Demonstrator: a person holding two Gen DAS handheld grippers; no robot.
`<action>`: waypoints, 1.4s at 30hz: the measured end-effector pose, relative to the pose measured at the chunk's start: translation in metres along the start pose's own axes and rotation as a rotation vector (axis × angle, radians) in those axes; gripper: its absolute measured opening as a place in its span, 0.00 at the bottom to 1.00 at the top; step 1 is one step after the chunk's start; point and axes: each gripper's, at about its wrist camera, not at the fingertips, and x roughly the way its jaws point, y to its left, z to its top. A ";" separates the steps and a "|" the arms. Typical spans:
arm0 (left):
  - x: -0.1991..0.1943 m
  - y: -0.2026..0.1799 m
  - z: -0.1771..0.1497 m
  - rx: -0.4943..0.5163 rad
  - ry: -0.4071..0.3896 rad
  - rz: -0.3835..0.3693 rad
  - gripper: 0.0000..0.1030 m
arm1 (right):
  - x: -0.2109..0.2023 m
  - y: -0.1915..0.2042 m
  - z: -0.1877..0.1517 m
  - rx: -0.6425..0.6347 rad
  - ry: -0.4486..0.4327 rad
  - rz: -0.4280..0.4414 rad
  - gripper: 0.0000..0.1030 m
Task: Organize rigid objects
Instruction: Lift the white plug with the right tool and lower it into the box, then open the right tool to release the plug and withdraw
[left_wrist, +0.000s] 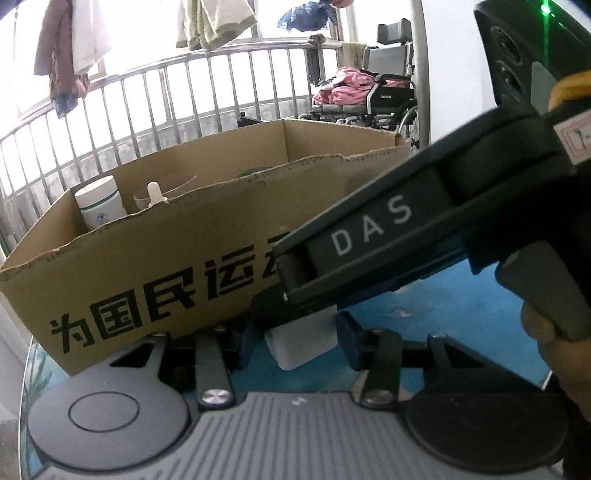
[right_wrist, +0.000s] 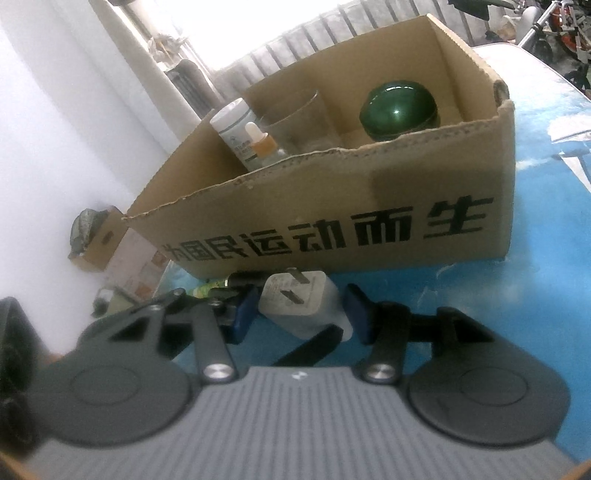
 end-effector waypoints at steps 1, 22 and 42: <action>-0.003 0.000 0.000 -0.002 -0.003 0.001 0.46 | 0.000 0.001 0.000 0.002 0.001 -0.002 0.49; -0.035 0.042 0.120 -0.035 -0.091 -0.001 0.46 | -0.075 0.069 0.103 -0.146 -0.102 0.003 0.49; 0.089 0.110 0.123 -0.184 0.245 -0.104 0.47 | 0.061 -0.023 0.168 0.081 0.210 0.008 0.49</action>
